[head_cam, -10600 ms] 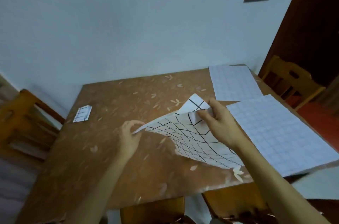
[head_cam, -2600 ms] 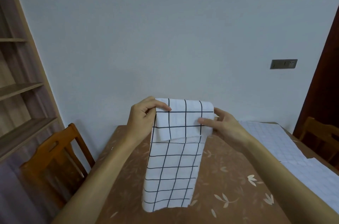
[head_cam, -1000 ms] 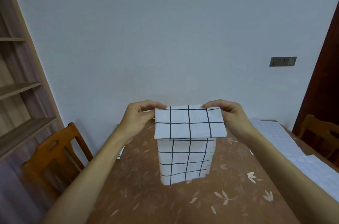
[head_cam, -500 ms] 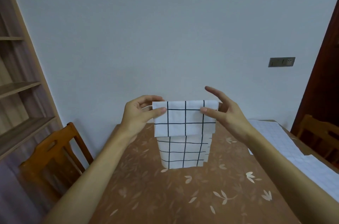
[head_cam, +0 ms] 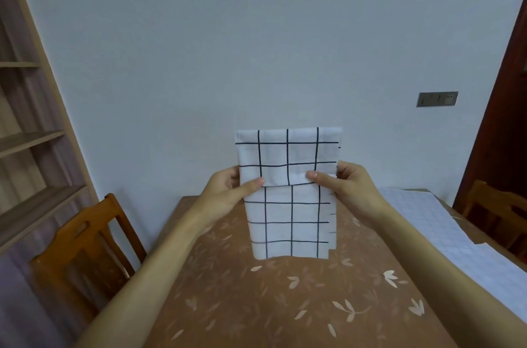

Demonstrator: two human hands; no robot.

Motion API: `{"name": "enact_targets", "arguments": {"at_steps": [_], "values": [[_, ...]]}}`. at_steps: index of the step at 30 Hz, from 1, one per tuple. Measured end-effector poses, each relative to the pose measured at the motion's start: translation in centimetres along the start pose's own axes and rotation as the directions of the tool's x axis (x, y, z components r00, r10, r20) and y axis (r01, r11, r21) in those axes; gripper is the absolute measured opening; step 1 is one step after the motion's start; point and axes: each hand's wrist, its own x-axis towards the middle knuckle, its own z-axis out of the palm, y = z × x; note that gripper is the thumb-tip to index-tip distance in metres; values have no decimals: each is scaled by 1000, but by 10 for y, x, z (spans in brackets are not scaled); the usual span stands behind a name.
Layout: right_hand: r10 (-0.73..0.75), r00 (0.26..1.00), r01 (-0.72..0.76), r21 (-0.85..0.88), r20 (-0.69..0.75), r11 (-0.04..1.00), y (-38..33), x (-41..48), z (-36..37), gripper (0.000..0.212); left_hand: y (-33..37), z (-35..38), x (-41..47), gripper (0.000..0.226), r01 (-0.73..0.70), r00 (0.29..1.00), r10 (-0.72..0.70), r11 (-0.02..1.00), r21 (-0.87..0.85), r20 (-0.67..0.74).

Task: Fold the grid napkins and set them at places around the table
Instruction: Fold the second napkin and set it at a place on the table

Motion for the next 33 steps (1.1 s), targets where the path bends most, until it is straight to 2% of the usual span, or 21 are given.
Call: {"name": "enact_targets", "arguments": {"at_steps": [2,7,12,18,21,23,26,27,28,29,30,32,33], "values": [[-3,1000,2,27,14,1000,-2,-1,0,17,-5,2,-1,20,-21,999,23,998,58,-25],[43,994,-38,-54,99,998,-5,-5,-2,12,-5,5,4,15,-103,982,113,992,72,-150],[64,982,-43,-119,180,992,2,-5,-4,31,-2,7,6,12,-152,958,164,986,67,-234],[55,986,-27,-179,156,984,4,-5,-4,13,0,3,6,19,-163,961,178,983,85,-210],[36,992,-13,-191,117,981,12,-2,-7,30,2,0,7,18,-146,972,151,988,42,-182],[54,992,-32,-180,116,983,13,-1,-9,22,3,-2,7,16,-126,979,127,992,18,-156],[59,994,-43,-174,88,984,11,-1,-10,26,4,-5,6,18,-97,987,96,995,-1,-126],[65,994,-47,-179,92,983,10,-2,-10,35,4,-6,6,19,-80,990,78,997,-11,-114],[66,993,-47,-185,98,982,12,-1,-11,58,4,-7,5,20,-60,994,58,998,-16,-97],[58,992,-37,-181,114,983,15,-1,-13,72,3,-9,5,21,-40,996,39,999,-13,-77],[46,991,-25,-166,129,986,15,0,-14,67,3,-10,4,22,-26,998,25,1000,-3,-60],[45,988,-25,-134,146,991,7,-3,-14,32,1,-12,3,23,-23,998,25,999,24,-56],[55,987,-38,-111,151,993,4,-5,-13,27,0,-12,2,22,-34,997,37,999,38,-72]]}}
